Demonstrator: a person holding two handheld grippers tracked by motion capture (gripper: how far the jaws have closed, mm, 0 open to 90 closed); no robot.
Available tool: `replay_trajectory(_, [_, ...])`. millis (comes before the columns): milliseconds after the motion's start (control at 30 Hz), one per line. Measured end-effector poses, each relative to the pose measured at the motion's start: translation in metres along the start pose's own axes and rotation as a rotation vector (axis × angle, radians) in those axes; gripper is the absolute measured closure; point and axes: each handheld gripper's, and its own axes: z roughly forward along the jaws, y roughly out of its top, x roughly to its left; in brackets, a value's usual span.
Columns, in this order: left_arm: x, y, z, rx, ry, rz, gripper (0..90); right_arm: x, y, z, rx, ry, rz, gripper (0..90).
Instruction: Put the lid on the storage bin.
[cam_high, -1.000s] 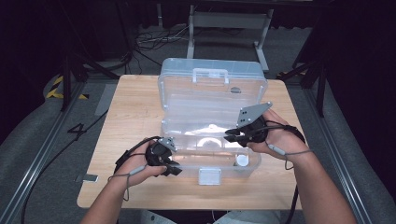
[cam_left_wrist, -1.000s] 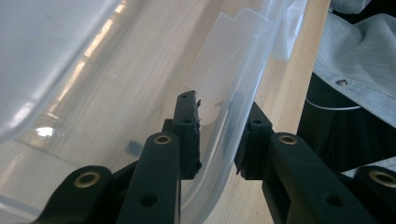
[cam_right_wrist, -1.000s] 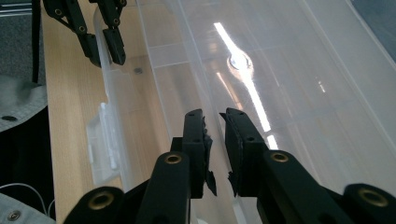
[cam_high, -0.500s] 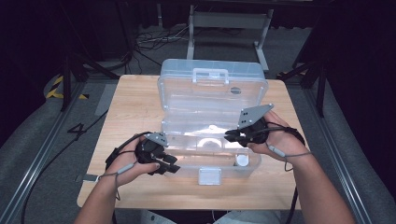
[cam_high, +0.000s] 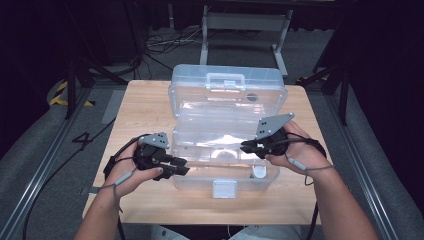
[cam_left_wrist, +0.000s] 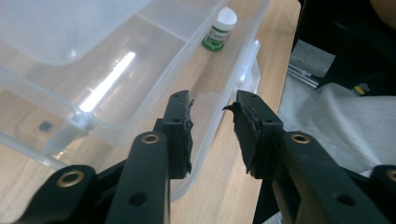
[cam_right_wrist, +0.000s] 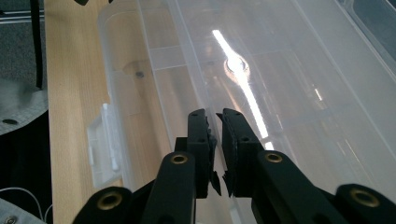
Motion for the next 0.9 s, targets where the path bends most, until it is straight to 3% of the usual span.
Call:
replay_trajectory(200, [-0.004, 0.005, -0.009, -0.085, -0.015, 0.0, 78.1, 0.001, -0.001, 0.0, -0.003, -0.004, -0.003, 82.5])
replay_trajectory(433, [-0.003, 0.01, -0.015, -0.14, 0.0, 0.01, 87.9, 0.001, -0.002, 0.0, -0.01, -0.002, -0.004, 82.5])
replay_trajectory(900, [0.001, 0.021, -0.022, -0.286, 0.064, -0.024, 89.5, 0.003, -0.004, 0.001, -0.019, -0.001, 0.008, 82.3])
